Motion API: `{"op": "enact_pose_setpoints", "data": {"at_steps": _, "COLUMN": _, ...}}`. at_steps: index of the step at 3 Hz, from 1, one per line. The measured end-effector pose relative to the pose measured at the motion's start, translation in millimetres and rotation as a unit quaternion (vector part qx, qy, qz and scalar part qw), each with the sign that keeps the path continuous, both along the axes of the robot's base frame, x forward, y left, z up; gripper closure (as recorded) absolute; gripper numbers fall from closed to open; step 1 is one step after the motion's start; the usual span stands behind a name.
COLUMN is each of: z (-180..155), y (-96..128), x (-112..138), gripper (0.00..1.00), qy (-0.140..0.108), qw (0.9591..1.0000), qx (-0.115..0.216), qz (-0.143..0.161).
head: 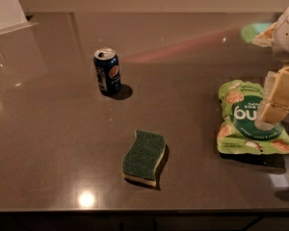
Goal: Pick sponge
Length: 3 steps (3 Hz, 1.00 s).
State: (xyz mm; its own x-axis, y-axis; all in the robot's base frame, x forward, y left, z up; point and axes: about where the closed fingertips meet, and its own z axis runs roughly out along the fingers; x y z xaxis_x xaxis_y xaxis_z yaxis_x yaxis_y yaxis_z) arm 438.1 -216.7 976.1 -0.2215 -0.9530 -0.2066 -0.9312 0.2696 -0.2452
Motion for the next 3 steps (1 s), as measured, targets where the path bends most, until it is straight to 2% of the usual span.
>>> {"op": "enact_pose_setpoints", "data": {"at_steps": 1, "z": 0.5, "y": 0.3, "x": 0.1, "gripper": 0.0, "qy": -0.001, "qw": 1.0, "qx": 0.0, "qz": 0.0}}
{"op": "enact_pose_setpoints", "data": {"at_steps": 2, "z": -6.5, "y": 12.5, "x": 0.3, "gripper": 0.0, "qy": 0.0, "qw": 0.9997, "qx": 0.015, "qz": 0.018}}
{"op": "enact_pose_setpoints", "data": {"at_steps": 3, "z": -25.9, "y": 36.8, "x": -1.6, "gripper": 0.0, "qy": 0.011, "qw": 0.9978, "qx": 0.042, "qz": 0.051}}
